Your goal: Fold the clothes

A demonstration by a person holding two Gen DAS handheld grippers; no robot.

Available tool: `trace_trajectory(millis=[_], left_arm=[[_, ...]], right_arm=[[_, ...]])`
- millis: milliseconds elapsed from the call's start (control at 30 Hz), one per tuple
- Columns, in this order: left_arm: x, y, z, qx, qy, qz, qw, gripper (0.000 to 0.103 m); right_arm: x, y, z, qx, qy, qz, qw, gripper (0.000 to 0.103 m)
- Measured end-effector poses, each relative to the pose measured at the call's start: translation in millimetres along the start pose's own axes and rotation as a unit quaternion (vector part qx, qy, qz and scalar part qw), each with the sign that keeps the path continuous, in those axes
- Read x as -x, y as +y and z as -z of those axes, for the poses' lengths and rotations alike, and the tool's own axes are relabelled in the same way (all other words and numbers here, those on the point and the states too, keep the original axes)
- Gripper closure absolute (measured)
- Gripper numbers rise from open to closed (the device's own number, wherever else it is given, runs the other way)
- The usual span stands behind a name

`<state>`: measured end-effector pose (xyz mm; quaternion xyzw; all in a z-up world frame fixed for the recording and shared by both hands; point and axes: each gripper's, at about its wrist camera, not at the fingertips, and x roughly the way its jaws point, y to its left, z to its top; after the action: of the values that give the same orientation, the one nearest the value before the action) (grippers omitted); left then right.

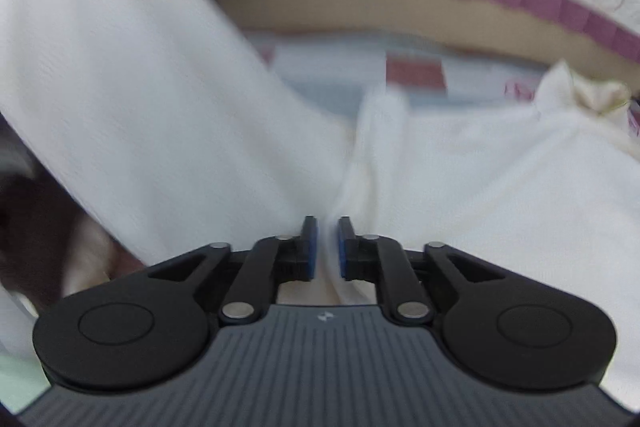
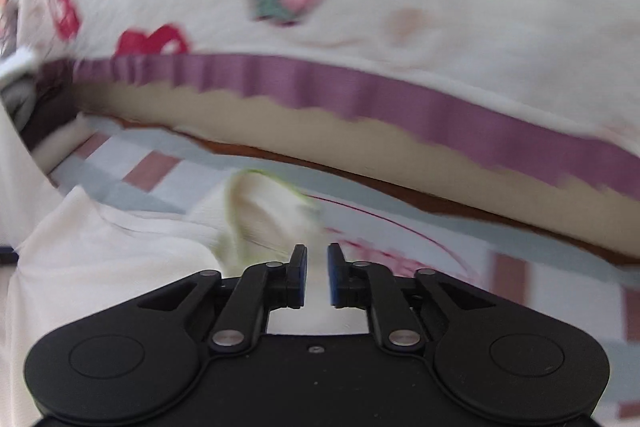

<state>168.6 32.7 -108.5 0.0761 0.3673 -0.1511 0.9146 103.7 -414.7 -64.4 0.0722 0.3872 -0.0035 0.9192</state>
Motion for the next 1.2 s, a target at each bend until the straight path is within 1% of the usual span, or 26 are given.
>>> trace_trajectory(millis=[33,67,133,200,267,300,367,433,467,500,533,600,667,733,767,800,833,867,933,967,1000,1067,1100,1133,1167,1200], left_arm=[[5.4,-3.1,-3.5,-0.005,-0.019,0.010,0.9998,0.084],[8.0,-8.1,-6.7,-0.008,-0.028,0.031,0.9991,0.082],[9.4,-26.8,-14.7,-0.013,-0.029,0.090,0.9954,0.075],[6.7,-55.0,-23.2,-0.026,-0.018,0.155,0.9874,0.068],[1.7,-88.6,-30.5,-0.039,0.003,0.212,0.9766,0.063],[-3.0,-104.3,-33.6,-0.041,0.016,0.229,0.9724,0.062],[-12.9,-131.9,-37.2,-0.039,0.039,0.254,0.9655,0.062],[-19.9,-150.8,-37.3,-0.033,0.055,0.268,0.9613,0.062],[-22.1,-156.1,-36.3,-0.033,0.058,0.269,0.9608,0.062],[-23.9,-160.1,-35.0,-0.034,0.059,0.267,0.9611,0.062],[-23.2,-161.7,-33.1,-0.035,0.059,0.265,0.9618,0.062],[-19.2,-156.3,-28.7,-0.029,0.052,0.265,0.9624,0.062],[-15.6,-144.5,-25.1,-0.016,0.041,0.270,0.9618,0.062],[-15.0,-129.4,-25.3,0.001,0.042,0.272,0.9615,0.062],[-15.0,-123.1,-25.4,0.010,0.046,0.273,0.9609,0.062],[-15.2,-118.3,-25.0,0.017,0.051,0.276,0.9596,0.062],[-16.1,-115.0,-24.7,0.022,0.059,0.283,0.9570,0.062],[-17.2,-113.7,-24.1,0.025,0.066,0.291,0.9543,0.062],[-18.6,-115.4,-21.2,0.029,0.077,0.300,0.9503,0.062],[-19.0,-117.3,-19.1,0.031,0.083,0.306,0.9479,0.062],[-19.0,-120.3,-16.2,0.031,0.089,0.314,0.9448,0.062],[-18.5,-127.5,-10.6,0.024,0.097,0.325,0.9403,0.062],[-18.2,-131.1,-7.8,0.018,0.100,0.327,0.9396,0.062],[-17.8,-134.6,-4.9,0.009,0.103,0.326,0.9398,0.062],[-17.9,-137.0,-2.6,0.003,0.105,0.324,0.9402,0.062],[-18.3,-138.6,-0.8,-0.002,0.107,0.321,0.9409,0.062]], right_arm=[[8.4,-12.4,4.9,-0.010,0.003,-0.006,1.000,0.086],[14.6,-22.9,10.2,-0.017,0.009,-0.007,1.000,0.082],[22.1,-41.6,20.9,-0.027,0.026,-0.004,0.999,0.061],[22.1,-54.1,29.5,-0.039,0.047,0.008,0.998,0.050],[16.7,-62.6,37.4,-0.058,0.063,0.018,0.996,0.048],[13.7,-65.8,41.5,-0.066,0.068,0.017,0.995,0.048],[6.0,-69.7,49.9,-0.076,0.071,0.015,0.994,0.047],[-1.0,-68.5,58.6,-0.069,0.068,0.014,0.995,0.046],[-4.4,-67.2,63.0,-0.063,0.066,0.013,0.996,0.047],[-1.9,-64.0,65.5,-0.053,0.056,0.008,0.997,0.073],[6.2,-58.9,66.2,-0.038,0.037,-0.002,0.999,0.096],[29.7,-48.4,67.5,-0.020,-0.010,-0.031,0.999,0.096],[74.6,-34.5,69.1,-0.032,-0.075,-0.087,0.993,0.097],[114.0,-10.0,79.9,-0.022,-0.084,-0.146,0.985,0.096],[126.7,3.2,89.4,-0.017,-0.070,-0.181,0.981,0.096],[133.3,16.6,101.7,-0.013,-0.043,-0.218,0.975,0.096],[135.2,30.5,116.5,-0.009,-0.005,-0.250,0.968,0.096],[131.2,44.0,133.7,0.004,0.044,-0.268,0.962,0.096],[120.8,67.2,167.9,0.046,0.132,-0.273,0.952,0.096],[116.1,71.4,179.9,0.057,0.157,-0.261,0.951,0.096],[112.0,71.2,187.9,0.055,0.171,-0.249,0.952,0.096],[108.3,64.3,191.1,0.031,0.182,-0.231,0.955,0.092],[107.9,60.9,187.8,0.020,0.186,-0.231,0.955,0.090],[108.1,58.7,181.8,0.014,0.191,-0.238,0.952,0.086],[110.8,55.8,174.1,0.008,0.186,-0.243,0.952,0.084],[115.8,52.2,165.0,0.003,0.169,-0.245,0.955,0.069]])
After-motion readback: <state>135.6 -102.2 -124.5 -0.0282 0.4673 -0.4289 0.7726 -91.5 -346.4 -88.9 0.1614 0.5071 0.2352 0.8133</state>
